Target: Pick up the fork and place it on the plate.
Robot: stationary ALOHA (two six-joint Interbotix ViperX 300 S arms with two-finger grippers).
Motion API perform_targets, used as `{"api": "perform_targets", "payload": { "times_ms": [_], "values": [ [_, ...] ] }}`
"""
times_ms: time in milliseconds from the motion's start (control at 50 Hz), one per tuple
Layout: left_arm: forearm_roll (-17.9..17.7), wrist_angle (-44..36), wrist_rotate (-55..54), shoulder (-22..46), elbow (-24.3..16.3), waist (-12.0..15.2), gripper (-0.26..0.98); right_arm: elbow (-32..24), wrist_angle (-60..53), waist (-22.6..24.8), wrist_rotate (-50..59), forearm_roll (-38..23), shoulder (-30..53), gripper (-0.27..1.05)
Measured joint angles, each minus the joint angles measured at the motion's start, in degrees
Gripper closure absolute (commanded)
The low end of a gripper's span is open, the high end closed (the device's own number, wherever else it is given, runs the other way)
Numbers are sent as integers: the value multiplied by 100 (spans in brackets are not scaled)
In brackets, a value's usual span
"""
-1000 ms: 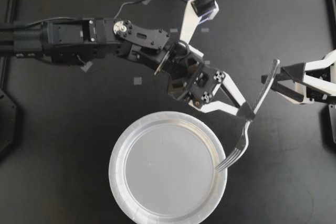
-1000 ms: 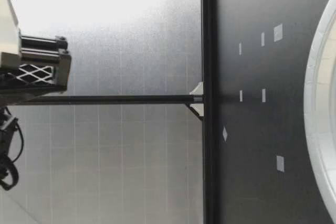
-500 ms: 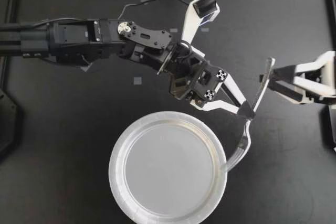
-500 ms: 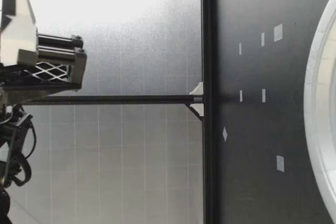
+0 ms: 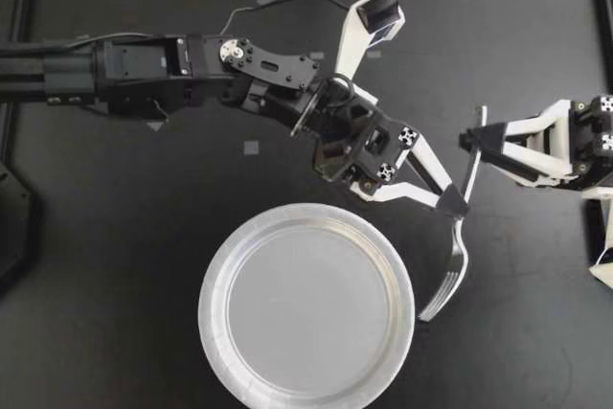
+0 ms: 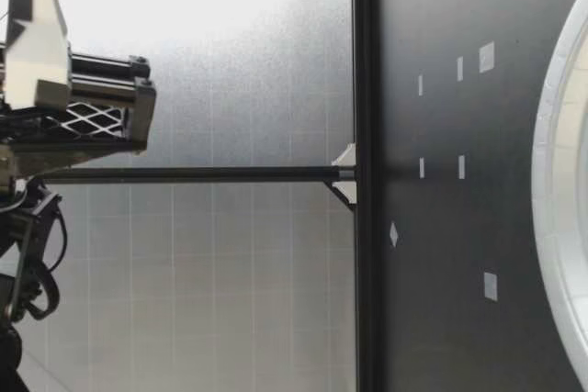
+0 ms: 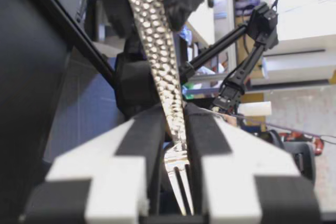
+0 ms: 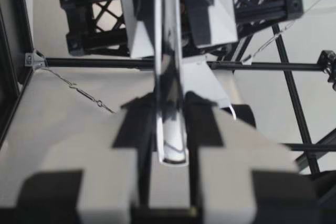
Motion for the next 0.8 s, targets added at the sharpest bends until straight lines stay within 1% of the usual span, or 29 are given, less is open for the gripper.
{"api": "perform_targets", "payload": {
  "times_ms": [80,160,200,280,300,360,380,600,720,800],
  "values": [
    [0,9,9,0,0,9,61,26,0,0,18,26,-79,54],
    [0,9,9,0,0,9,54,53,0,9,44,26,-141,54],
    [9,9,18,0,-9,9,47,70,0,0,53,26,-167,54],
    [26,0,26,0,-9,18,29,97,0,0,105,44,-220,54],
    [35,9,26,0,-9,9,22,97,9,9,114,44,-229,54],
    [62,97,35,0,0,18,11,97,9,9,149,44,-237,54],
    [62,158,35,0,0,26,9,97,0,0,158,44,-246,54],
    [132,703,176,114,-167,9,13,105,18,0,448,70,-229,54],
    [562,896,844,62,-387,141,13,97,193,0,1081,158,-308,54],
    [835,914,1477,-114,-404,264,13,97,510,0,1714,220,-501,54]
  ]
}}
